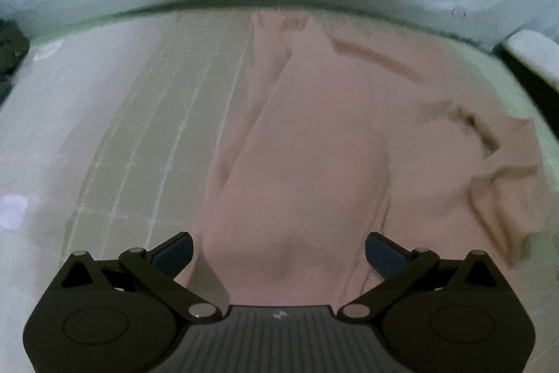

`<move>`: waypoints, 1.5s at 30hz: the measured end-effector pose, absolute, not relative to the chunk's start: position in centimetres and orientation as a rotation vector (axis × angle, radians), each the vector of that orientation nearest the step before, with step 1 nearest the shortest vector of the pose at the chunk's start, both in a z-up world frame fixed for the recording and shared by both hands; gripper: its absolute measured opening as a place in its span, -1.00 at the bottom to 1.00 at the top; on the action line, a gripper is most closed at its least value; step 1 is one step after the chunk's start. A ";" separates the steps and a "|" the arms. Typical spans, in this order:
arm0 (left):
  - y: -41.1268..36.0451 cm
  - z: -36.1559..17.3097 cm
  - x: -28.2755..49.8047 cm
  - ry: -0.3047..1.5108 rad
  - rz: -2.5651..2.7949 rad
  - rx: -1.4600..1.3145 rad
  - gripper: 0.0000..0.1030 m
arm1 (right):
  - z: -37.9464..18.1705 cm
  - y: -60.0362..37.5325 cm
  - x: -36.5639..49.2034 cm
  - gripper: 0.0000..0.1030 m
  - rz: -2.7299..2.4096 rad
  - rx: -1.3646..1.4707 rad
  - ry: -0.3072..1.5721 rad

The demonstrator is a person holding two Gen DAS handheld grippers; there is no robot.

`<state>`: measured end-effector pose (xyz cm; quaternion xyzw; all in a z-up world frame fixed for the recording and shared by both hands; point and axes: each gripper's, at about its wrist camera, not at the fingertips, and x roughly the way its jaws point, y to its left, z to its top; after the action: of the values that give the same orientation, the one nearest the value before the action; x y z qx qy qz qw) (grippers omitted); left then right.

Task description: Fold clothes

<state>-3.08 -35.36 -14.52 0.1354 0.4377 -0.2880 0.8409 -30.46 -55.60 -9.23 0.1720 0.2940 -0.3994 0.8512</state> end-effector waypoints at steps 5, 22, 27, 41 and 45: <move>-37.6 -11.9 -4.0 0.880 -0.741 0.254 1.00 | -10.5 -56.3 -32.0 1.00 -0.916 0.410 0.635; -49.2 -15.6 -6.6 1.039 -1.045 0.347 0.40 | -13.0 -57.0 -31.8 1.00 -0.930 0.418 0.709; -48.7 -15.1 -6.3 0.991 -1.084 0.347 -0.65 | -13.3 -56.9 -31.5 1.00 -0.940 0.391 0.701; -37.3 -4.2 8.0 0.609 -0.689 0.137 -0.69 | -13.4 -56.1 -31.4 1.00 -0.961 0.354 0.685; -31.8 -3.4 13.5 0.590 -0.461 0.030 -0.58 | -13.1 -55.7 -31.1 1.00 -0.959 0.340 0.700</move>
<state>13.53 -31.85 -3.43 0.0145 0.2882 -0.2250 0.9306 -31.13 -55.73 -13.15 0.1593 0.3284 -0.4495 0.8153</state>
